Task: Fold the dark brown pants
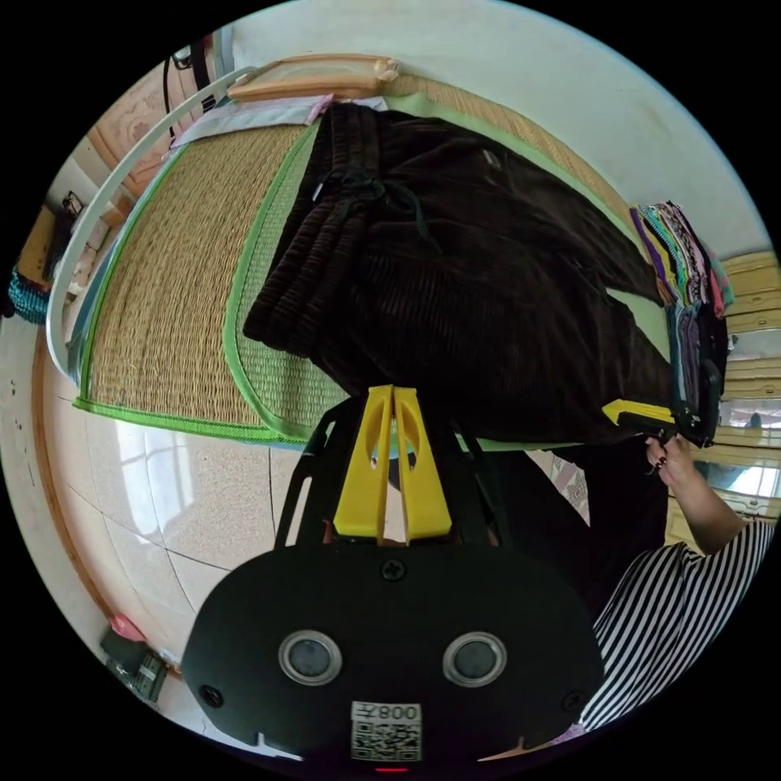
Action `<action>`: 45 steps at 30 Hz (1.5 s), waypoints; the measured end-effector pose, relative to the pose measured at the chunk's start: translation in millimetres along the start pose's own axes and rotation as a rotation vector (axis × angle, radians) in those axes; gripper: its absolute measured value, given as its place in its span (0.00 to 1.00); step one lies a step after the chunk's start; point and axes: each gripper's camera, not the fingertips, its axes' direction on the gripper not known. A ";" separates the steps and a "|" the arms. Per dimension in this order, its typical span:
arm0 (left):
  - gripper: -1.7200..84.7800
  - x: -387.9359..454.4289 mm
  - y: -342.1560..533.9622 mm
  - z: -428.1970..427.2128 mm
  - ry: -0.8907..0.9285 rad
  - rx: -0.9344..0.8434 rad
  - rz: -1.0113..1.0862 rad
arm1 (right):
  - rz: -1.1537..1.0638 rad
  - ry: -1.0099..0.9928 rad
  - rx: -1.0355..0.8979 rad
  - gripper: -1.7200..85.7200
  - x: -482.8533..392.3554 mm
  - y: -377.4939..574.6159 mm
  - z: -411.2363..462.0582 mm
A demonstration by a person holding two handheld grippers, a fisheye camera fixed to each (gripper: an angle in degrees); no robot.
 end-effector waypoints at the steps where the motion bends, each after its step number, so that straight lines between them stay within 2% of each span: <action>1: 0.02 11.3 -7.9 -5.5 0.036 0.026 0.015 | 0.011 -0.013 0.017 0.02 10.4 5.8 4.4; 7: 0.02 83.7 -71.6 -10.1 0.210 0.051 0.127 | 0.142 -0.053 0.159 0.02 82.0 42.1 16.5; 14: 0.02 180.5 -156.8 -2.0 0.240 0.024 0.224 | 0.226 0.049 0.342 0.02 176.4 37.7 16.9; 19: 0.02 234.3 -202.1 18.7 0.203 -0.089 0.183 | 0.241 0.155 0.333 0.02 224.4 4.7 47.6; 23: 0.02 257.6 -205.2 9.2 0.241 -0.033 0.160 | 0.226 0.229 0.205 0.02 255.2 -0.2 107.9; 24: 0.02 265.3 -206.1 6.2 0.256 -0.038 0.159 | 0.216 0.235 0.227 0.02 257.2 4.0 113.8; 32: 0.02 330.1 -226.1 -16.9 0.249 -0.068 0.223 | 0.201 0.153 0.287 0.02 286.1 72.7 180.5; 36: 0.03 382.0 -248.9 -41.1 0.279 0.016 0.295 | 0.239 0.156 0.340 0.02 304.3 100.3 195.8; 45: 0.08 540.1 -339.4 -56.5 0.396 0.058 0.531 | 0.543 0.282 0.564 0.03 406.5 225.4 196.0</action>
